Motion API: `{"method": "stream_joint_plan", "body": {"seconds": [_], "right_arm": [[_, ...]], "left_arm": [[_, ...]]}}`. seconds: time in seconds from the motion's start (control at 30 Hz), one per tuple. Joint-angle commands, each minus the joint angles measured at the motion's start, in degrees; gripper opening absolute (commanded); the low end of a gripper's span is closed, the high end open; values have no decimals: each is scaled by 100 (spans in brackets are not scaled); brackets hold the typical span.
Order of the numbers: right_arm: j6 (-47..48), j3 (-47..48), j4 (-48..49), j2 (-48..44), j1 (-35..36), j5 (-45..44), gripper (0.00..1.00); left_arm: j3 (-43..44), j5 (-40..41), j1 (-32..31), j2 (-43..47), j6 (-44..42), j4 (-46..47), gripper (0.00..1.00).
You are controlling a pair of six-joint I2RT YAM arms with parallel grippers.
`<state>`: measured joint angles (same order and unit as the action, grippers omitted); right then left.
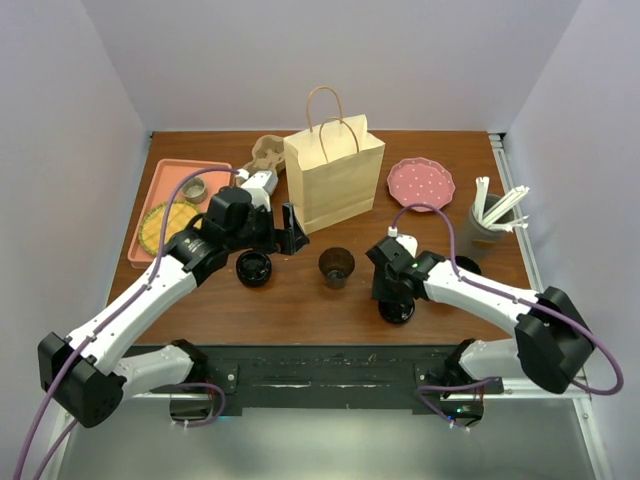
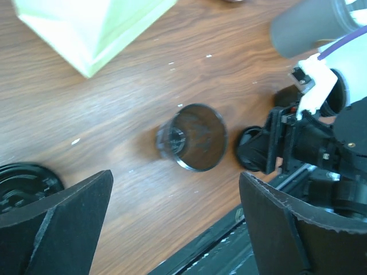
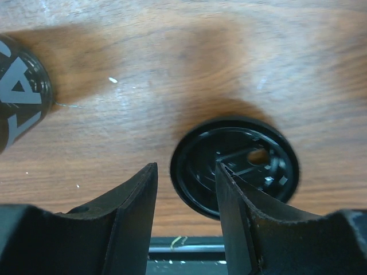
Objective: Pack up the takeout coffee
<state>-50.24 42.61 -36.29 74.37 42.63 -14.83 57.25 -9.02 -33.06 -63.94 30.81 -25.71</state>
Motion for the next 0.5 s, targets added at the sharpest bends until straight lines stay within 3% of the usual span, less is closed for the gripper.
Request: {"method": "stream_joint_plan", "body": {"seconds": [0.0, 0.13, 0.33, 0.47], "right_arm": [[-258, -33, 456, 270, 157, -107, 47], [-302, 2, 413, 631, 298, -257, 40], [-189, 28, 263, 702, 351, -477, 9], [128, 37, 369, 404, 351, -250, 0]], "left_arm": [[-21, 269, 36, 206, -268, -346, 97], [14, 304, 36, 356, -338, -469, 95], [172, 365, 36, 549, -417, -601, 92], [330, 339, 36, 585, -540, -654, 90]]}}
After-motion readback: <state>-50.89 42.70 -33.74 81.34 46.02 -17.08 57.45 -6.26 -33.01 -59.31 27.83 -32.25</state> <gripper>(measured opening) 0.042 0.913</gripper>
